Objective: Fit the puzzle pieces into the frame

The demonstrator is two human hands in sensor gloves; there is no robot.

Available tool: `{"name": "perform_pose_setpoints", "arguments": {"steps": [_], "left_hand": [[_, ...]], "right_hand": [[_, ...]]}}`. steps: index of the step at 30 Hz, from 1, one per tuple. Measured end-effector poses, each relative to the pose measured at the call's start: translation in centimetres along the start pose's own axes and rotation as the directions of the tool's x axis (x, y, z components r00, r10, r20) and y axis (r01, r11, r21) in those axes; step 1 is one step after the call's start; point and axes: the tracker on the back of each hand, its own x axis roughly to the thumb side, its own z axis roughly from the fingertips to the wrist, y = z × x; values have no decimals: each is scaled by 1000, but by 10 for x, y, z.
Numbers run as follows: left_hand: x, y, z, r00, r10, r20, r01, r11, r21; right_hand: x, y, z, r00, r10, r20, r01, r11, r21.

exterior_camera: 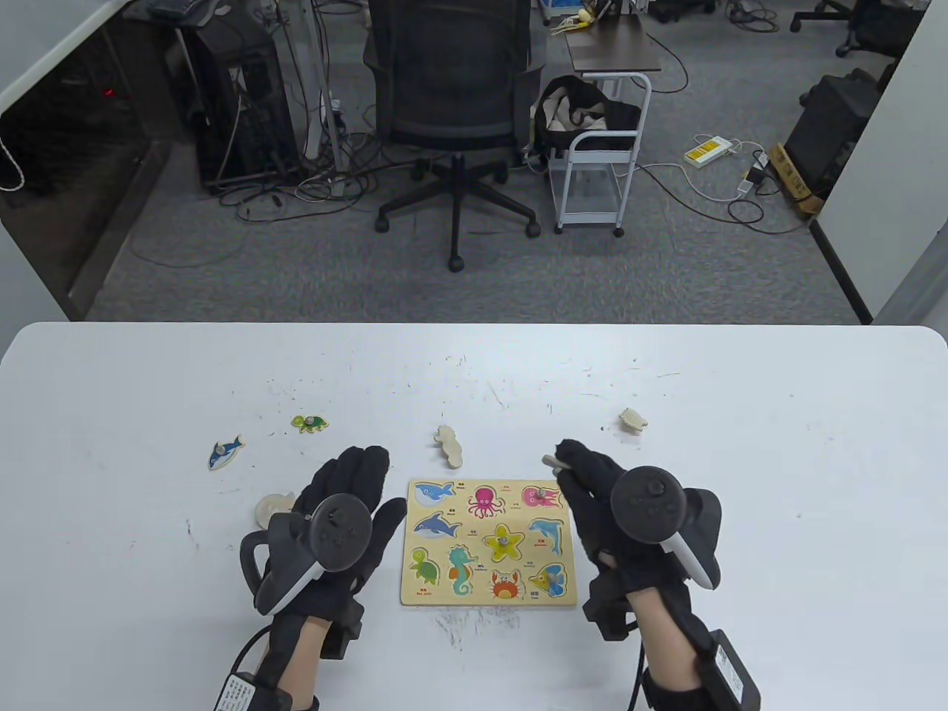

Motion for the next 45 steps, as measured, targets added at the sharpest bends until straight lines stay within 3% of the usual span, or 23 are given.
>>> {"name": "perform_pose_setpoints", "arguments": {"steps": [3,6,9,12,16,22,24,30,32,35,37,41,45], "left_hand": [[7,-2,1,997,55,58,-53,998,-37],[11,-5,1,972,209,107,-200,976,-91],[11,-6,2,954,282,105,-279,959,-42],[11,-12,-1,902,414,124,-402,908,-115],[14,-21,-5,801,584,132,-551,805,-221],[17,-28,-9,750,647,136,-603,754,-261],[17,-28,-8,757,639,134,-601,762,-240],[17,-26,-8,779,609,149,-575,789,-216],[16,-25,-8,793,591,151,-561,804,-198],[15,-25,-8,820,554,145,-533,830,-161],[15,-25,-7,836,530,142,-513,846,-143],[15,-26,-7,849,511,135,-496,859,-129],[16,-26,-7,852,505,138,-490,862,-129]], "right_hand": [[13,10,4,990,-120,75,114,991,75],[18,23,3,956,-264,127,241,956,170],[19,33,1,935,-334,116,297,921,253],[20,36,1,933,-332,138,291,922,254],[21,44,2,890,-429,154,367,875,314],[26,48,6,900,-408,156,351,888,295],[29,49,8,908,-385,165,330,900,286],[37,46,17,950,-253,180,218,956,194],[42,44,23,961,-195,197,172,977,128],[56,40,35,973,58,222,-44,997,-65],[67,42,44,950,215,227,-178,969,-172],[82,51,54,900,353,258,-289,923,-256],[92,60,61,812,534,237,-434,823,-368]]}}
